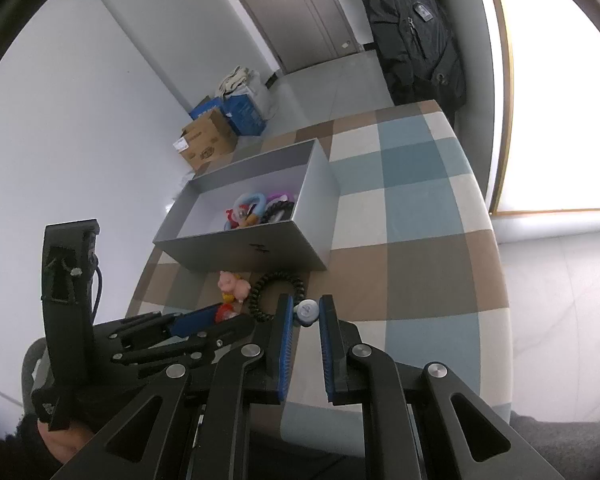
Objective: Organize jewelry
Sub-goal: 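Grasp the red-and-clear pacifier with the left gripper while the right gripper holds the white piece, then carry the pacifier and white piece into the gray box and open both grippers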
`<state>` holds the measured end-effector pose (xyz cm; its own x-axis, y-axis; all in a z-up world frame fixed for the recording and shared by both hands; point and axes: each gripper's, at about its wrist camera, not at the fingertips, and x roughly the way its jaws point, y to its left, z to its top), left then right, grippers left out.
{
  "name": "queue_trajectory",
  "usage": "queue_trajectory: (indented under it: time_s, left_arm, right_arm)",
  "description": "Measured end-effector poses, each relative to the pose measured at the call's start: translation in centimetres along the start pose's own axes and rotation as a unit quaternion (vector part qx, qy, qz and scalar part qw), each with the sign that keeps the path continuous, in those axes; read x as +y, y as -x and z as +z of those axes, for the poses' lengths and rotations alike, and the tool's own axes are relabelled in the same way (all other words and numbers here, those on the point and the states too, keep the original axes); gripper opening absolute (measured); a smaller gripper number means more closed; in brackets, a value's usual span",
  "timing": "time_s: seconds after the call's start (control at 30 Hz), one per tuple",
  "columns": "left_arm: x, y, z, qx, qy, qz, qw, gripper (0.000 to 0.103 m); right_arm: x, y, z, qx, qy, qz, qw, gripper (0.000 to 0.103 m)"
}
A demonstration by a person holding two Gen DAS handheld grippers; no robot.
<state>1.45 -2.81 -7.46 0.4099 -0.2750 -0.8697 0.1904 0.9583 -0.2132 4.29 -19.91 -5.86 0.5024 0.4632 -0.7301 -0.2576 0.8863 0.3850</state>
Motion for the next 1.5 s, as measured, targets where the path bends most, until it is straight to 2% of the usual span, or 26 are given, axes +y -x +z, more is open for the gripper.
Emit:
queue_trajectory:
  time_s: [0.27,0.37,0.67,1.07,1.27,1.5]
  left_arm:
    - [-0.2,0.2,0.0,0.000,-0.003,0.000,1.0000,0.025]
    - [-0.1,0.5,0.0,0.001,0.005,-0.010,0.9999,0.025]
    - [0.6,3.0,0.7,-0.037,0.020,-0.038,0.9984,0.025]
    - [2.1,5.2,2.9,-0.083,0.058,-0.095,0.9903,0.025]
    - [2.9,6.1,3.8,-0.103,0.062,-0.107,0.9870,0.025]
    - [5.2,7.0,4.7,-0.130,0.097,-0.122,0.9792,0.025]
  right_arm:
    - [0.0,-0.1,-0.1,0.002,0.000,-0.001,1.000,0.012]
    - [0.0,-0.3,-0.1,0.005,-0.002,-0.002,1.000,0.012]
    - [0.9,-0.7,-0.1,0.000,0.012,-0.008,1.000,0.012]
    - [2.6,-1.6,1.3,-0.006,0.029,0.006,1.000,0.012]
    - [3.8,-1.3,2.8,-0.027,0.035,0.021,0.999,0.012]
    - [4.3,-1.5,4.6,-0.039,0.035,0.043,0.998,0.012]
